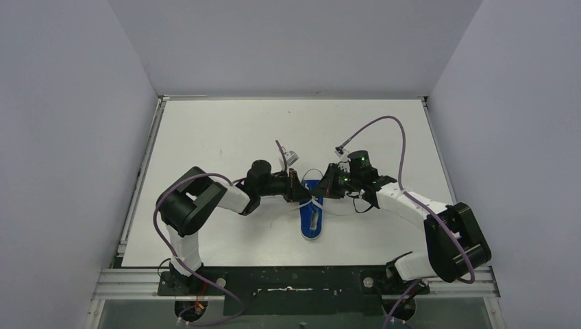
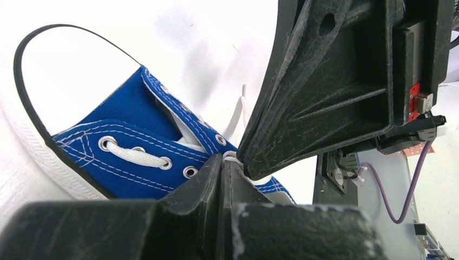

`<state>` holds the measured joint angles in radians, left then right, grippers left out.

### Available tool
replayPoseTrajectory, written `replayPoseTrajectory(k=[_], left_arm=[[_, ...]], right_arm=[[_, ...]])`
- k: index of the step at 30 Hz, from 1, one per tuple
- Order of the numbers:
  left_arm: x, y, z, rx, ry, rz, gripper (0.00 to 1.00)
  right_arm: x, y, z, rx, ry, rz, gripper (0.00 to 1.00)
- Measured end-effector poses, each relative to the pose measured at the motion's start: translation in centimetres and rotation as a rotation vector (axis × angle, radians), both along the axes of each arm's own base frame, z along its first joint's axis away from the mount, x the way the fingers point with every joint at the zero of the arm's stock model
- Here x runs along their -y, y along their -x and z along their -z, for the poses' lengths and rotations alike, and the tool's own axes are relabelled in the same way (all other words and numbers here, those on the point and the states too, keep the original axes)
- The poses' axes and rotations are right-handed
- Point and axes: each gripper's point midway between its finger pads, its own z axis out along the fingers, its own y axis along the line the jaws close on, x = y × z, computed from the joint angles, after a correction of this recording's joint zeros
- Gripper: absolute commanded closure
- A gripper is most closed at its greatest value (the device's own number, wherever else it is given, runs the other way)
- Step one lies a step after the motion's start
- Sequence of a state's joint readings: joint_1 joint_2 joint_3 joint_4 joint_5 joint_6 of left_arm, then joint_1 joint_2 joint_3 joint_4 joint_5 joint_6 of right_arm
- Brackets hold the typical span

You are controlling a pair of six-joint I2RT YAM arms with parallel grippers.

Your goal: Tie the shoes

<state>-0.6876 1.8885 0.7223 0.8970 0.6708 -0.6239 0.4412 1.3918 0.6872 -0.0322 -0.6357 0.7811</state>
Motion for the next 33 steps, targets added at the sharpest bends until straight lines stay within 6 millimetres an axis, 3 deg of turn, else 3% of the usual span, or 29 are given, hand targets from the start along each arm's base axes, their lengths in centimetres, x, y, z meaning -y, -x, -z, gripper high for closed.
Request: replayPoseTrajectory(k=[7,12,15,19,24,26,33], left_arm=[[0.0,-0.1,0.5,-0.002,0.004,-0.008,1.00],[0.1,0.3,1.7,-0.041,-0.007,-0.005,1.00],[0.6,0.6,1.3,-0.028,0.007,0.008,1.00],[0.9,0.4,0.6,-0.007,0.039,0.007,1.00],[0.9,0.1,0.4,0.004,0.055,0.001,1.00],[0.9,0.0,0.3,0.007,0.058,0.000,1.00],[1.0,0.0,0.6,0.004,0.056,0.001,1.00]], right_arm=[[-0.2,0.1,0.6,-0.010,0.008,-0.003,0.99],[-0.4,0.7,1.4,-0.063,0.084,-0.047,0.68],[-0.5,1.3,0.4,-0.064,0.102,-0.092,0.62],[1.1,2.3,-1.5,-0.084,0.104,-0.119,0.59],[3.7,1.3,-2.5,-0.086,0.123,-0.084,0.60],[4.4,0.9,-2.5,-0.093,0.135,-0.074,0.68],[4.3,-0.2,-0.3,-0.146,0.168,-0.109,0.85]])
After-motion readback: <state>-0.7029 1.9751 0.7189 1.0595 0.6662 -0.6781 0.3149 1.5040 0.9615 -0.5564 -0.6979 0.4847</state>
